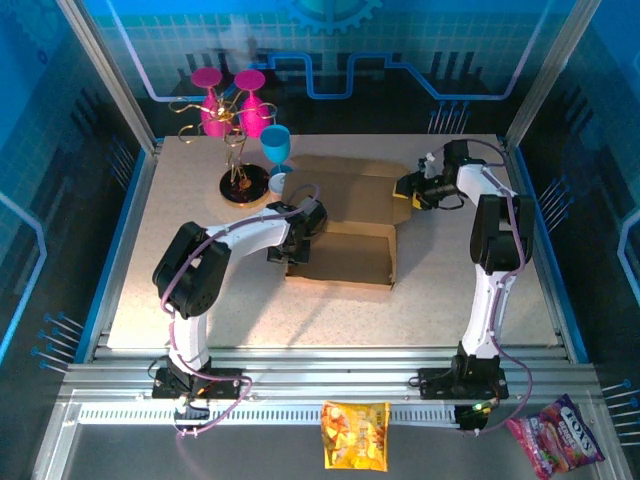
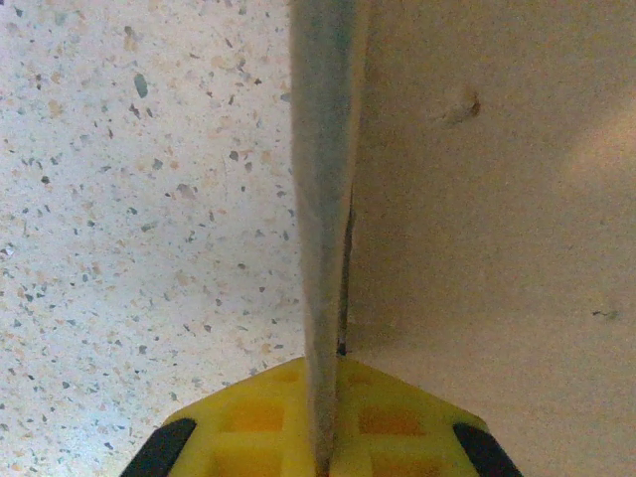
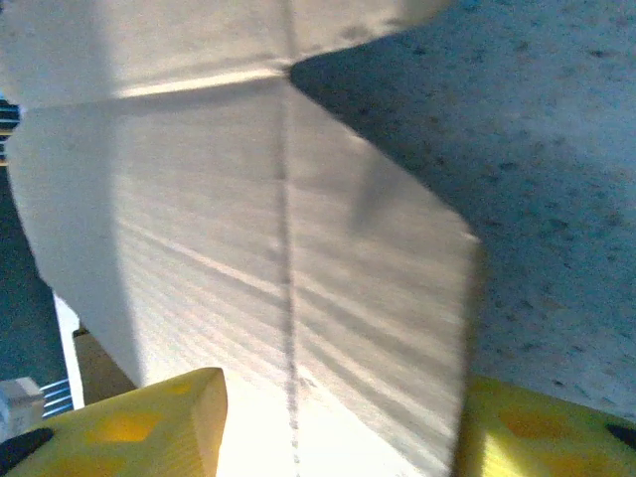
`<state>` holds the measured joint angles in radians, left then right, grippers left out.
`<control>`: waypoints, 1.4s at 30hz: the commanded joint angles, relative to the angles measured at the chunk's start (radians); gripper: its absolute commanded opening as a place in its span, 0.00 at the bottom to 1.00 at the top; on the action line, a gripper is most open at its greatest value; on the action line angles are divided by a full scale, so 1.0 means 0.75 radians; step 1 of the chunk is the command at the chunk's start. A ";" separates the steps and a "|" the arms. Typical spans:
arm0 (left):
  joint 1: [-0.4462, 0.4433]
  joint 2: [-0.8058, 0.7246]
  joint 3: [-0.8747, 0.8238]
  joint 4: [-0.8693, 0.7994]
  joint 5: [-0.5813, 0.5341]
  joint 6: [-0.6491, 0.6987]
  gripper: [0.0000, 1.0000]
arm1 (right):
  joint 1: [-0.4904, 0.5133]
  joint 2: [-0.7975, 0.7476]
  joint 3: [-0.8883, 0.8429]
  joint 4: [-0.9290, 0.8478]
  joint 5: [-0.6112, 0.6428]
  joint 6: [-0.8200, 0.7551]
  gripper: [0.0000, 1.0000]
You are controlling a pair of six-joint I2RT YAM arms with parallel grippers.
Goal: Fold the paper box
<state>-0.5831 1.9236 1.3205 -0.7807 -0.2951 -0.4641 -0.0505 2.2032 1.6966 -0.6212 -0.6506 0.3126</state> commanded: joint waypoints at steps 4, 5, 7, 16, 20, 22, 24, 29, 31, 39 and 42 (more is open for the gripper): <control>-0.010 0.029 0.043 -0.031 -0.014 0.040 0.00 | 0.022 0.016 0.063 -0.023 0.014 -0.032 0.41; -0.011 0.029 0.044 -0.031 -0.014 0.039 0.00 | 0.024 0.004 0.063 -0.030 0.045 -0.034 0.38; -0.013 0.027 0.044 -0.031 -0.014 0.040 0.00 | 0.024 -0.029 0.061 -0.048 0.125 -0.042 0.27; -0.025 -0.024 0.074 -0.034 0.013 0.019 0.17 | 0.083 -0.314 -0.131 0.052 0.481 -0.146 0.00; -0.027 -0.098 0.104 -0.054 0.032 -0.013 0.41 | 0.102 -0.543 -0.367 0.296 0.567 -0.217 0.00; -0.026 -0.133 0.130 -0.071 0.047 -0.031 0.49 | 0.103 -0.638 -0.478 0.405 0.605 -0.240 0.00; -0.025 -0.167 0.164 -0.090 0.058 -0.043 0.52 | 0.102 -0.694 -0.547 0.475 0.631 -0.259 0.00; 0.023 -0.247 0.278 -0.129 0.087 -0.062 0.59 | 0.098 -0.806 -0.730 0.704 0.603 -0.324 0.00; 0.077 -0.261 0.345 -0.141 0.121 -0.046 0.62 | 0.098 -0.865 -0.834 0.851 0.573 -0.361 0.00; 0.339 -0.140 0.563 -0.116 0.431 0.222 0.63 | 0.074 -0.931 -0.998 1.092 0.449 -0.441 0.00; 0.408 -0.133 0.516 -0.008 0.578 0.302 0.63 | 0.065 -0.938 -1.016 1.122 0.414 -0.456 0.00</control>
<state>-0.3069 1.7924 1.7248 -0.8280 -0.0193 -0.3378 0.0105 1.5379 0.9497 0.1169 -0.2893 0.0120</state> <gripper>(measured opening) 0.625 0.061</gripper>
